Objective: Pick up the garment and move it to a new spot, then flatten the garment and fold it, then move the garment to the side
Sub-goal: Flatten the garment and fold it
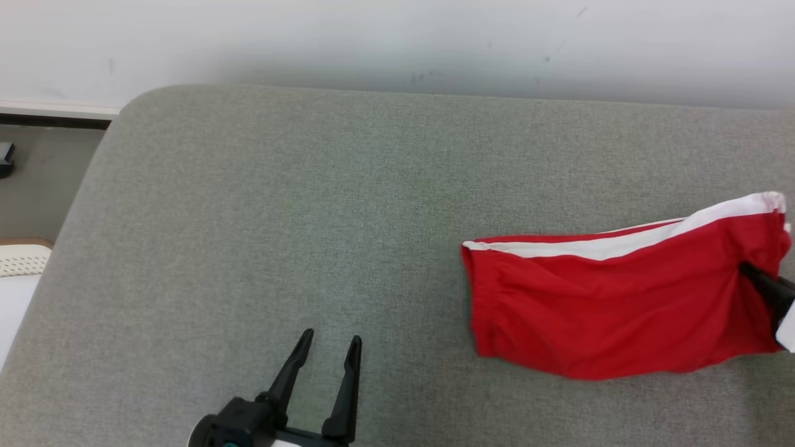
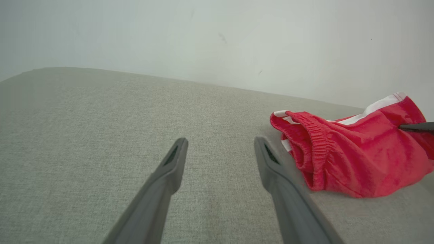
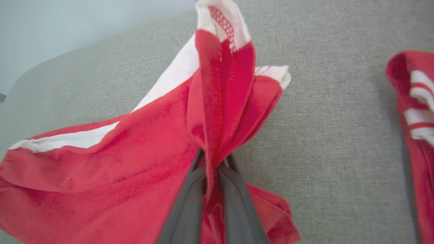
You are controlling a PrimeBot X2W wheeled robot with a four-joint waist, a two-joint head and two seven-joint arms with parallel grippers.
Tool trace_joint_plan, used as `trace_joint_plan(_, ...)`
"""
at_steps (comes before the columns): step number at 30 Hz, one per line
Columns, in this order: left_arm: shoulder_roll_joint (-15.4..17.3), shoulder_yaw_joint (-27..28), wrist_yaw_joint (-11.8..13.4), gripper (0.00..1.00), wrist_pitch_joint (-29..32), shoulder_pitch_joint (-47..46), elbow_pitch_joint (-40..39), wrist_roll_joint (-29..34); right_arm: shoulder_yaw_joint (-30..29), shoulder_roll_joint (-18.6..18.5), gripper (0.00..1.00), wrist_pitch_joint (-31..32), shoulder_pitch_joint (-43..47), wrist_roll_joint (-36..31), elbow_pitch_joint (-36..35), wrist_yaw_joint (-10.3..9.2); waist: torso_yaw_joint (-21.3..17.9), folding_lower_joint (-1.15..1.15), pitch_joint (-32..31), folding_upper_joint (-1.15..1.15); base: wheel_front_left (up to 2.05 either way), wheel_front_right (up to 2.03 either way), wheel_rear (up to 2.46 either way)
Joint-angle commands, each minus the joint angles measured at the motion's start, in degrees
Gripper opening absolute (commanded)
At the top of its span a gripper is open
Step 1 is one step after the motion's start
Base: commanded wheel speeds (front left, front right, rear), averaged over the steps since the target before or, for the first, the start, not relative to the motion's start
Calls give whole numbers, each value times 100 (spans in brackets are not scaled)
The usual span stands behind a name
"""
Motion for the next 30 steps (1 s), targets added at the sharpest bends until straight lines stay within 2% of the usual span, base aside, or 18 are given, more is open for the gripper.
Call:
trace_joint_plan(1,1,35,-5,100,2,52,13,84,-27,-40,0,-37,36,-14,13,1,0,0,1,0,0,0,0)
trace_joint_plan(7,-36,71,-104,100,2,106,88,30,-212,-67,0,-23,-17,-82,-199,1,67,0,-30,0,0,0,0)
trace_joint_plan(12,-42,25,-52,100,2,168,88,-138,-96,228,0,361,140,-75,-734,1,131,0,-126,0,0,0,0)
trace_joint_plan(18,-42,-17,57,100,2,159,78,-280,222,1096,0,909,179,-392,-1350,1,175,0,-194,0,0,0,0)
trace_joint_plan(23,-43,-42,125,100,2,84,40,-287,558,1980,0,1044,45,-977,-1367,1,203,0,-171,0,0,0,0)
trace_joint_plan(26,-42,-84,100,100,2,20,44,-228,706,2212,0,872,-1,-1326,-1155,1,263,0,-160,0,0,0,0)
trace_joint_plan(30,-43,-93,114,100,1,2,36,-229,750,2294,0,519,-87,-1616,-817,1,328,0,-165,0,0,0,0)
